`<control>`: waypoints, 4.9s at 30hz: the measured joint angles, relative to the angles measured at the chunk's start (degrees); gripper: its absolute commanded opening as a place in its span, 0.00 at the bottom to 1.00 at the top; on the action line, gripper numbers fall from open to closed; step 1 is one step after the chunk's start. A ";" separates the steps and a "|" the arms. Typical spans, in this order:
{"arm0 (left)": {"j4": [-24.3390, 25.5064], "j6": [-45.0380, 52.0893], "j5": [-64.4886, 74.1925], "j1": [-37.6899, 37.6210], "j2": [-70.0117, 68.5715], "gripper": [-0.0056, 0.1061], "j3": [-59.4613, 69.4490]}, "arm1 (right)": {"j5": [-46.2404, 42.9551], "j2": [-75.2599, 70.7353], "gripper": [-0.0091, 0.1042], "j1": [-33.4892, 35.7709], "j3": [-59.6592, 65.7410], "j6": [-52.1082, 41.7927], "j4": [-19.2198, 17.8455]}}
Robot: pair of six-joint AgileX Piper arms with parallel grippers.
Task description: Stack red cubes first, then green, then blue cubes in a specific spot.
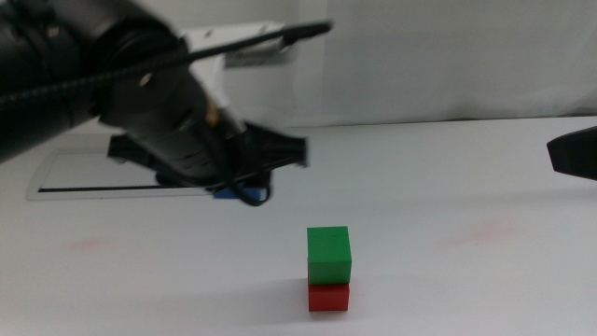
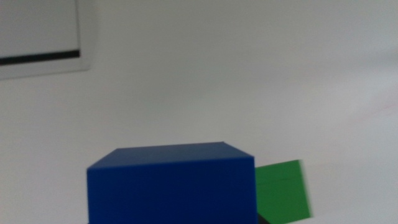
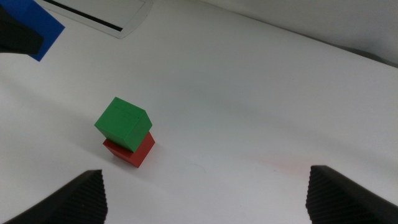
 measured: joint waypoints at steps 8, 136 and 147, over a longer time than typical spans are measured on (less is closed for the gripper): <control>2.79 -8.15 6.66 -9.13 4.96 0.02 -6.57 | 0.00 0.00 0.84 0.00 0.00 0.00 0.19; 2.26 18.04 -25.44 43.14 -57.75 0.04 47.43 | -11.09 -12.97 0.06 -22.77 12.31 5.88 -13.22; 2.26 20.35 -29.45 43.14 -72.91 0.03 57.20 | -16.24 -32.24 0.06 -22.77 32.97 6.30 -14.39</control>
